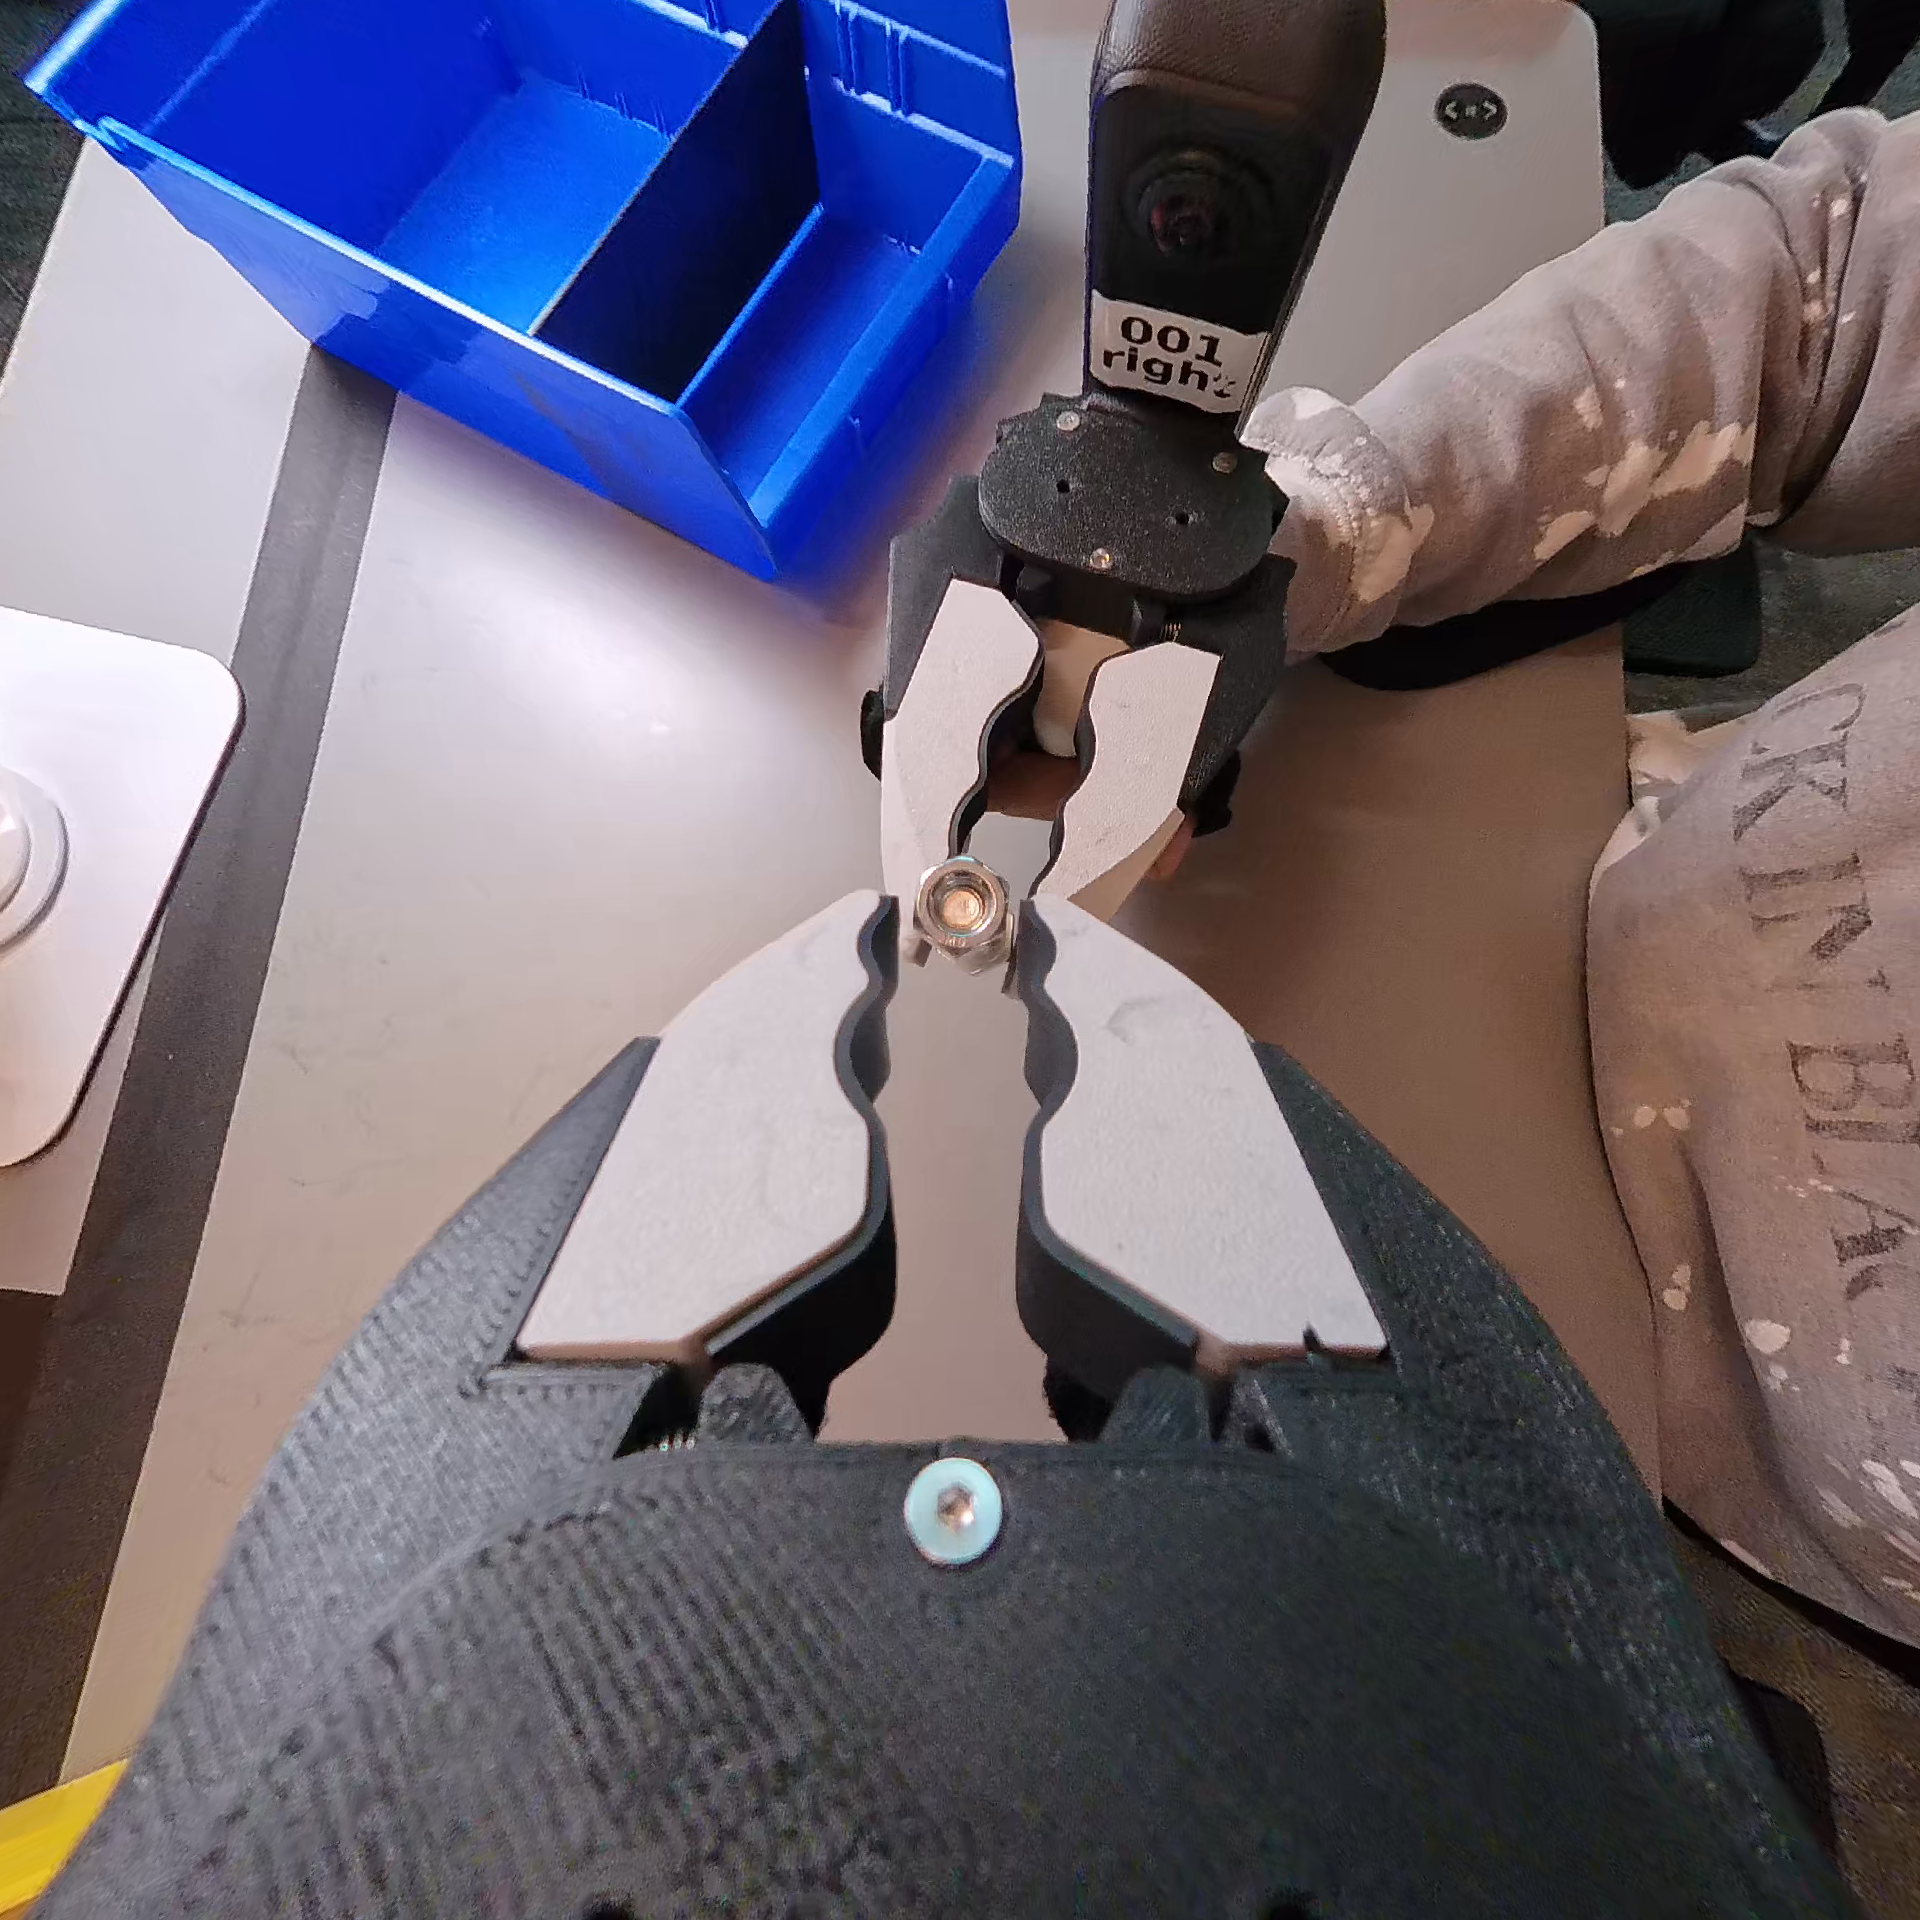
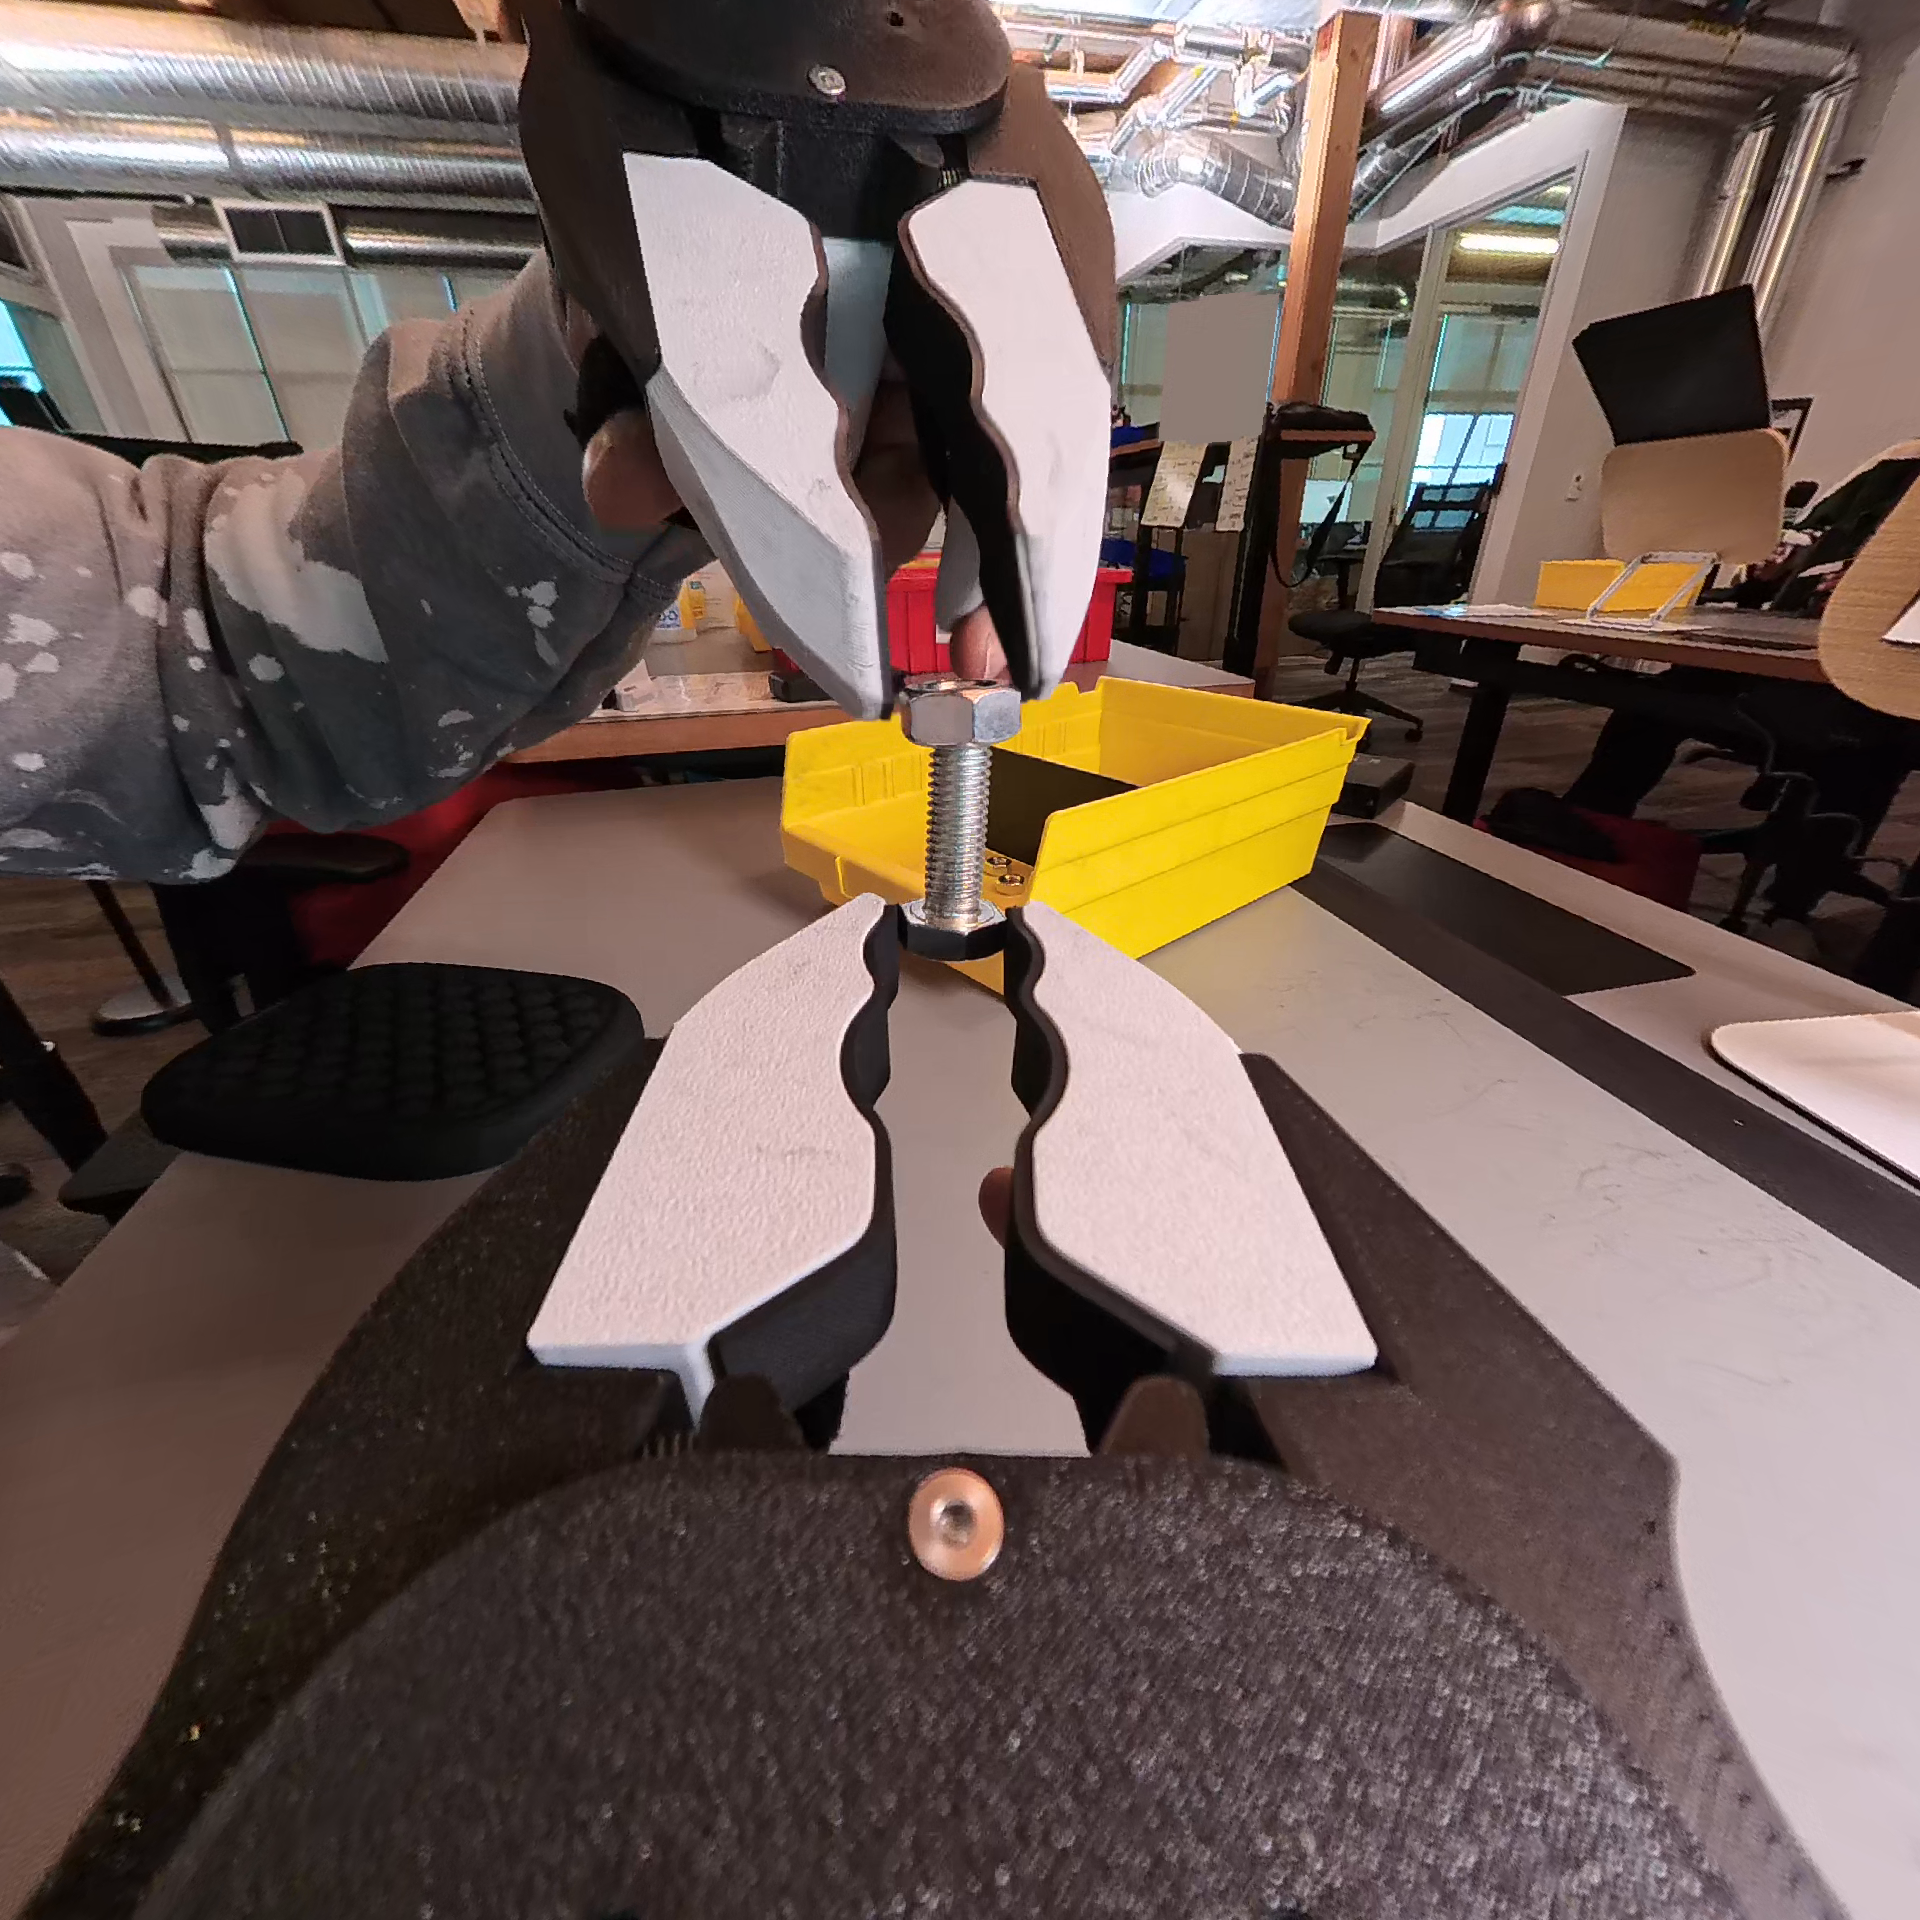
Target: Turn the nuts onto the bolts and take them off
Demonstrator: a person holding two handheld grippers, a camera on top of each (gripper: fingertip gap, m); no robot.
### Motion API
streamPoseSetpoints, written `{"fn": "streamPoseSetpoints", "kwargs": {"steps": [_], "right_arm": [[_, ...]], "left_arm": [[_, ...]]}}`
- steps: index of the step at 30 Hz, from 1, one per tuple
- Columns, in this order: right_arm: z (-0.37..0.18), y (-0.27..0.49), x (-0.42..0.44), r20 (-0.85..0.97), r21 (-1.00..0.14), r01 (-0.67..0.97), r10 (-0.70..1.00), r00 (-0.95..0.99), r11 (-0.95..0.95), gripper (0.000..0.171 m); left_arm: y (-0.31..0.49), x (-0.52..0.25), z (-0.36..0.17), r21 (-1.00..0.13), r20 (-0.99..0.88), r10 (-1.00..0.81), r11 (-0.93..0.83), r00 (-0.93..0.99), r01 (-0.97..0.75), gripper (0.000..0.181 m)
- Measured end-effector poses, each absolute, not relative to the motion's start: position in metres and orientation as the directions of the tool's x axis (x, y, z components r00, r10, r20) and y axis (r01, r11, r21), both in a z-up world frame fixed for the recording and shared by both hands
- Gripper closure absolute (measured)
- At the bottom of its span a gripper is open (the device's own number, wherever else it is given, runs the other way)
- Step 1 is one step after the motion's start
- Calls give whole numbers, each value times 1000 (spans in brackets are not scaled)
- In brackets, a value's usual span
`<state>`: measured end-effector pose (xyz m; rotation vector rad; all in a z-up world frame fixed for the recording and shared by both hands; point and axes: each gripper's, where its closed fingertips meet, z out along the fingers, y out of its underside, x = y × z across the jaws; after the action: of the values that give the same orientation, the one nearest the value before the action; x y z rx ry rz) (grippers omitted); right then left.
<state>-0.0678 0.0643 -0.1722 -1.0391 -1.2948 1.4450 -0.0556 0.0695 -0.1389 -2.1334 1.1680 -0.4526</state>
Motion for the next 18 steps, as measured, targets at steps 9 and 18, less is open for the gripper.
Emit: {"fn": "streamPoseSetpoints", "kwargs": {"steps": [9,18], "right_arm": [[-144,84,-53,-29,-983,-172,982,-186,-62,152],[-127,101,-39,-32,-976,-209,990,-141,-61,152]], "left_arm": [[82,-45,-92,-962,-23,-802,-145,597,-232,153],[104,-26,-96,-997,-11,-780,-39,625,-67,154]]}}
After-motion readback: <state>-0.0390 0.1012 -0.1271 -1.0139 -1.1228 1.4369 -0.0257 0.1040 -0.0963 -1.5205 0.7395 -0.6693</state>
